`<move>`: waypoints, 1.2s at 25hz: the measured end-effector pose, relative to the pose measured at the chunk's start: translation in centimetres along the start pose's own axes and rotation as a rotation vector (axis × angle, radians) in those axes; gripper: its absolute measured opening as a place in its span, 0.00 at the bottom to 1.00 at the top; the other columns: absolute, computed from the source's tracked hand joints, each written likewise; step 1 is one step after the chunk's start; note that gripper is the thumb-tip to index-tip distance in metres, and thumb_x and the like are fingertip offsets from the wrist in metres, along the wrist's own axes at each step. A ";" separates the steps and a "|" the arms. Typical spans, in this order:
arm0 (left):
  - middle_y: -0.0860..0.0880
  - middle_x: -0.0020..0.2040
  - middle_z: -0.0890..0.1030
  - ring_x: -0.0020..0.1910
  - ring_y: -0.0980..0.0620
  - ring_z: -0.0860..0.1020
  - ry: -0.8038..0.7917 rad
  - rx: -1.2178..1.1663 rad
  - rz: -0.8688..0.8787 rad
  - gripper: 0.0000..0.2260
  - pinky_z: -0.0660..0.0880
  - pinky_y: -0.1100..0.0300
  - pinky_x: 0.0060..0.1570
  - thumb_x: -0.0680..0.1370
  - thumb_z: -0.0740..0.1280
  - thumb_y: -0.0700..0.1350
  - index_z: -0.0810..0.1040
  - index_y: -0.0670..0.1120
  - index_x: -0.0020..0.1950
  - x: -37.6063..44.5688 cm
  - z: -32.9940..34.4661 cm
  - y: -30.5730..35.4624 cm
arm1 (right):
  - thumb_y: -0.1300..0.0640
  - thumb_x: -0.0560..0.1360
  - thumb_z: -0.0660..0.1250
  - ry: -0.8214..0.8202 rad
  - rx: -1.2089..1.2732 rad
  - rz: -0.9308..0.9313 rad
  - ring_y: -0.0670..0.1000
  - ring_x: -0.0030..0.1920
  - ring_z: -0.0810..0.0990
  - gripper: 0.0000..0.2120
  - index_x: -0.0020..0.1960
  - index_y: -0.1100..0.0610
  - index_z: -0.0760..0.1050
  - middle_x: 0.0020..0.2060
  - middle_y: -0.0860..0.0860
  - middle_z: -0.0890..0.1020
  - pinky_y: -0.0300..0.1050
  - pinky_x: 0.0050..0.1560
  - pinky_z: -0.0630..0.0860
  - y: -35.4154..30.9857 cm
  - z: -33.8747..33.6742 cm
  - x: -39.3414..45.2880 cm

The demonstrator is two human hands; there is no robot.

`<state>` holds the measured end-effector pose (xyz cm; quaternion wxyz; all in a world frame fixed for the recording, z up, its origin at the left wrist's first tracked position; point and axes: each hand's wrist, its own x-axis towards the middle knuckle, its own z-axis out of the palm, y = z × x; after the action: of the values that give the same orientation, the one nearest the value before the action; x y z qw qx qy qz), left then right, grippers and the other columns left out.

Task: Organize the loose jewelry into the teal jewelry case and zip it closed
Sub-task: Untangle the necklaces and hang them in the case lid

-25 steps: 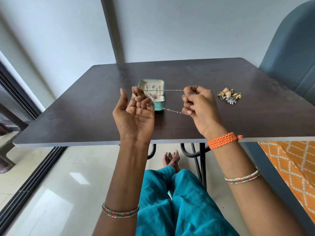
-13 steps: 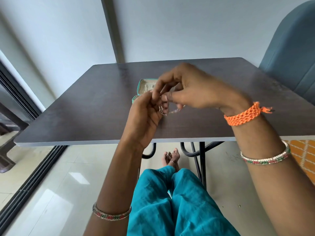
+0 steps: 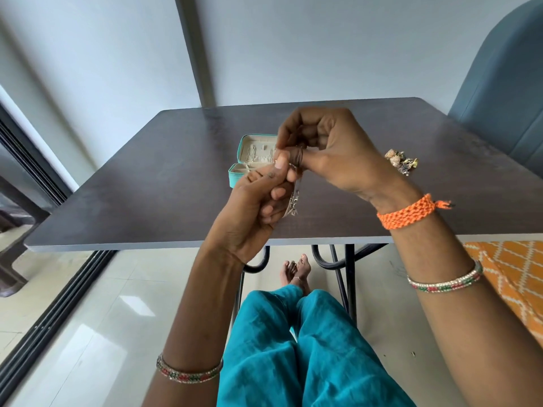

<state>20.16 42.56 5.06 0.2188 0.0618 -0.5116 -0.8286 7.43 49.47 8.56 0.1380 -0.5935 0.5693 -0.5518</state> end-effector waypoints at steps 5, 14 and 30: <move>0.54 0.28 0.72 0.19 0.61 0.61 0.060 0.055 0.056 0.11 0.55 0.72 0.19 0.81 0.55 0.39 0.74 0.40 0.43 0.5 -0.2 -0.1 | 0.71 0.73 0.67 0.074 0.259 0.114 0.47 0.35 0.79 0.07 0.44 0.61 0.76 0.38 0.59 0.80 0.42 0.42 0.79 1.5 0.2 -1.1; 0.48 0.29 0.76 0.26 0.55 0.75 0.101 0.182 -0.010 0.13 0.77 0.65 0.31 0.80 0.57 0.38 0.75 0.41 0.37 1.3 -0.2 2.8 | 0.55 0.79 0.59 -0.169 0.650 0.446 0.46 0.38 0.78 0.09 0.48 0.58 0.75 0.36 0.48 0.79 0.47 0.50 0.76 2.5 1.0 -2.2; 0.47 0.33 0.79 0.33 0.54 0.73 0.286 0.801 0.201 0.12 0.70 0.65 0.37 0.74 0.69 0.48 0.83 0.46 0.31 0.1 -0.2 4.2 | 0.64 0.79 0.60 0.141 0.338 0.307 0.49 0.38 0.76 0.07 0.42 0.60 0.72 0.36 0.54 0.77 0.46 0.45 0.79 2.7 4.0 -2.4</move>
<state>21.38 40.79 8.65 0.3257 0.2057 -0.7606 -0.5225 9.88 48.80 3.82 0.2777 -0.4286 0.5609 -0.6517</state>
